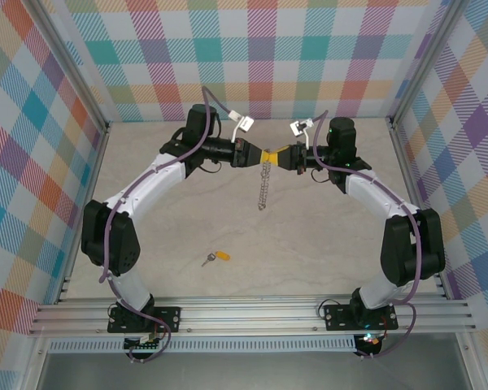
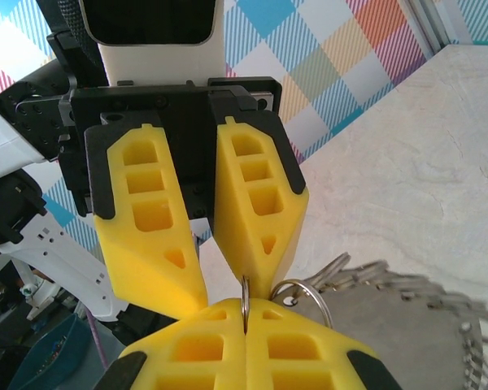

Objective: Put the keys on the keyring

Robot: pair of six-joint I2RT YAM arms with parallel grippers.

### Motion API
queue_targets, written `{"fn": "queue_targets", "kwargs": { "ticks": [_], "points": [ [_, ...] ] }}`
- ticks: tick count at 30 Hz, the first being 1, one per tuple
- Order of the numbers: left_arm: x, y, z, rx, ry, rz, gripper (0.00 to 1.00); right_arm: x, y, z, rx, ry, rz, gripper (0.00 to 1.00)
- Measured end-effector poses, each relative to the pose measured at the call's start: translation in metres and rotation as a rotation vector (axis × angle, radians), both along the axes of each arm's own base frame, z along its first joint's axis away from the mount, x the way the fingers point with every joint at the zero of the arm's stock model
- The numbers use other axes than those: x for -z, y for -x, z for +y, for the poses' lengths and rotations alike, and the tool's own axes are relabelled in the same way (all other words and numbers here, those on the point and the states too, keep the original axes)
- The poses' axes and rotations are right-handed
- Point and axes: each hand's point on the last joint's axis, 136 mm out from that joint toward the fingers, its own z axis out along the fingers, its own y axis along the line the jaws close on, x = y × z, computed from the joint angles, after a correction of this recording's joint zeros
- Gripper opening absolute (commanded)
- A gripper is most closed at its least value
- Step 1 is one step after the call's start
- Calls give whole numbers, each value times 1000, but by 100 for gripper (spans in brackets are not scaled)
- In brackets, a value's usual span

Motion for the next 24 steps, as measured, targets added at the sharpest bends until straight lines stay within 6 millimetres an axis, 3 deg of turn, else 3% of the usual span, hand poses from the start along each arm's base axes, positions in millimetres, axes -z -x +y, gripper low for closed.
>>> {"fn": "queue_targets", "kwargs": {
  "ticks": [4,14,18,19,21,22,24],
  "points": [
    [0,1,-1,7,3,0,23,0,0,0,0,0,1,0],
    [-1,-1,-1,6,6,-14,1,-1,-1,-2,2,-2,-3,0],
    [-1,-1,-1,6,4,-24,0,-1,-1,-2,2,-1,-2,0],
    [-1,-1,-1,6,4,-27,0,-1,-1,-2,3,-1,-2,3],
    [0,-2,-1,4,2,-32,0,0,-2,-2,7,0,-1,22],
    [0,-1,-1,8,3,-34,0,0,-4,-2,16,2,-2,38],
    [-1,-1,-1,6,2,-49,0,1,-10,-7,49,7,15,51]
  ]
}}
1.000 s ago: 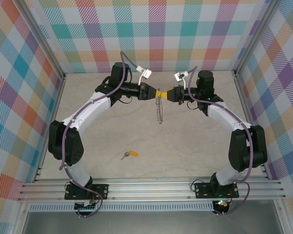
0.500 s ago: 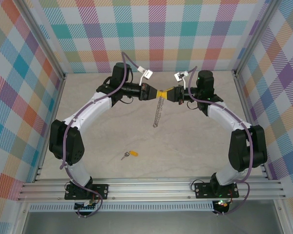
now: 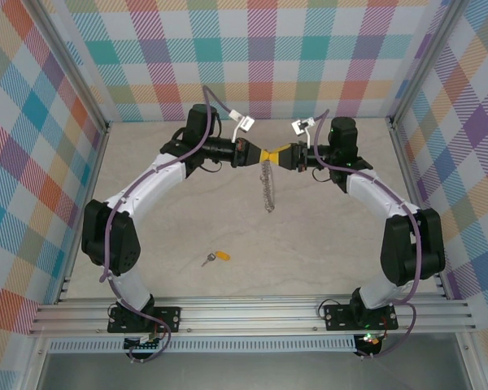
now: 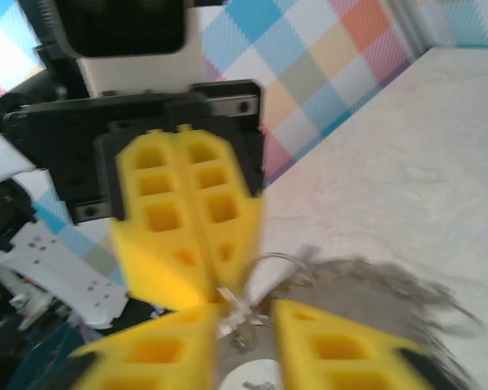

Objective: Put the keys on the keyring

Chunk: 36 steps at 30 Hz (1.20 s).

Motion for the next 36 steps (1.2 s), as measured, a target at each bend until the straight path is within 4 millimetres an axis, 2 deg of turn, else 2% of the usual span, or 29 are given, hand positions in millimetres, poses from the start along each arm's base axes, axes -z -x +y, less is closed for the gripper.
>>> {"fn": "queue_targets", "kwargs": {
  "ticks": [4,7,8,9,12,14,17,22,25,30,36],
  "points": [
    [8,0,0,-9,-17,-5,0,-9,-13,-18,90,-2,6,67],
    [16,-1,1,-22,-34,-9,0,-22,-17,-35,184,9,-17,85],
    [19,-2,2,-26,-39,-11,0,-26,-17,-41,218,16,-25,96],
    [20,-3,2,-31,-44,-14,0,-31,-16,-46,257,23,-36,100],
    [24,-6,3,-46,-52,-28,0,-38,-13,-57,366,41,-56,100],
    [26,-8,3,-60,-56,-48,0,-36,-13,-65,439,51,-43,100],
    [31,-13,7,-106,-61,-96,0,-23,-18,-77,542,71,9,100],
    [46,-18,23,-244,-76,-208,0,5,-21,-85,611,100,103,100],
    [46,-22,32,-311,-60,-281,0,24,-22,-90,644,117,162,100],
    [25,-30,36,-381,26,-412,0,57,-19,-93,679,146,263,100],
    [-25,-31,37,-424,194,-526,0,100,-11,-80,650,185,363,97]
  ]
}}
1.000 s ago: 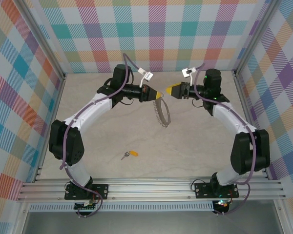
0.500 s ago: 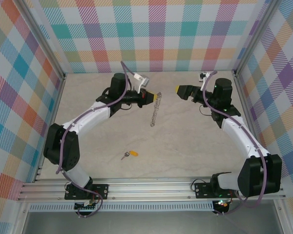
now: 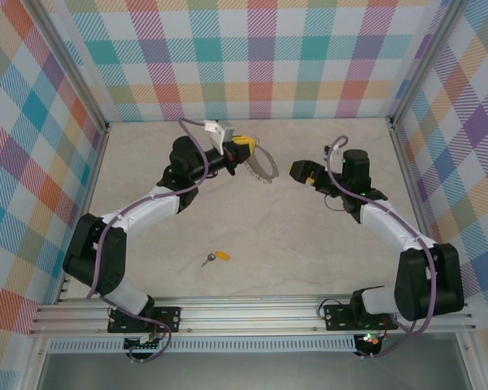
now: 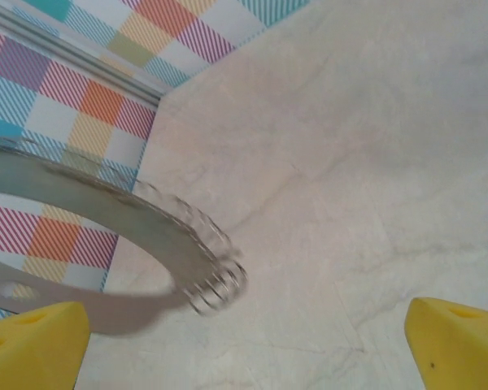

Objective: Put the keys on the keyring

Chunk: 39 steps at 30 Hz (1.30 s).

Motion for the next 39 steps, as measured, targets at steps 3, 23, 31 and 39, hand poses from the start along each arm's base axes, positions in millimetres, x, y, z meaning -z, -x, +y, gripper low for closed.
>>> {"fn": "queue_targets", "kwargs": {
  "ticks": [3,23,31,39],
  "points": [
    [-20,2,2,-2,60,-51,0,19,7,4,-1,-1,47,98],
    [-53,3,10,-41,156,-156,0,43,23,14,-12,-10,77,83],
    [-58,4,13,-59,158,-150,0,31,24,22,-54,-55,52,73],
    [-53,-3,24,-141,132,-74,0,19,36,41,-114,-75,45,68]
  ]
}}
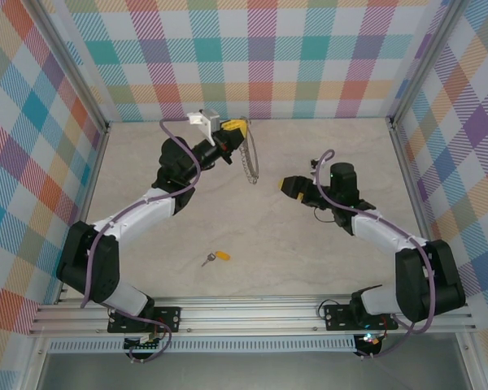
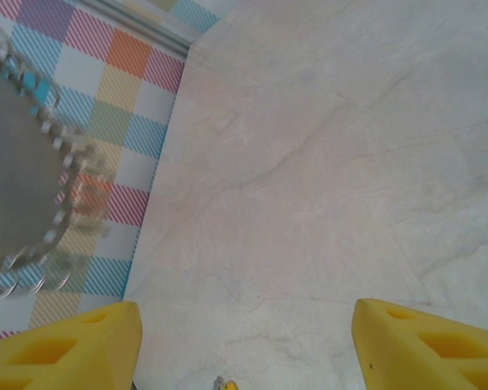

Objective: Put the keys on the keyring

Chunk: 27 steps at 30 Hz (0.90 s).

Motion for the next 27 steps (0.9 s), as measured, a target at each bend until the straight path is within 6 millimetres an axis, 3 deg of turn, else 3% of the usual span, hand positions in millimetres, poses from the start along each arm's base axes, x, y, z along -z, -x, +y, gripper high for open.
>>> {"fn": "queue_targets", "kwargs": {
  "ticks": [9,17,20,27],
  "points": [
    [19,-19,21,-110,-15,98,0,25,56,51,-141,109,60,57],
    [28,-46,69,-230,23,155,0,70,115,106,-347,287,67,41],
    [28,-50,84,-261,31,168,0,84,123,129,-437,364,35,37],
    [9,-47,112,-314,49,145,0,95,117,177,-601,434,-92,36]
  ]
}}
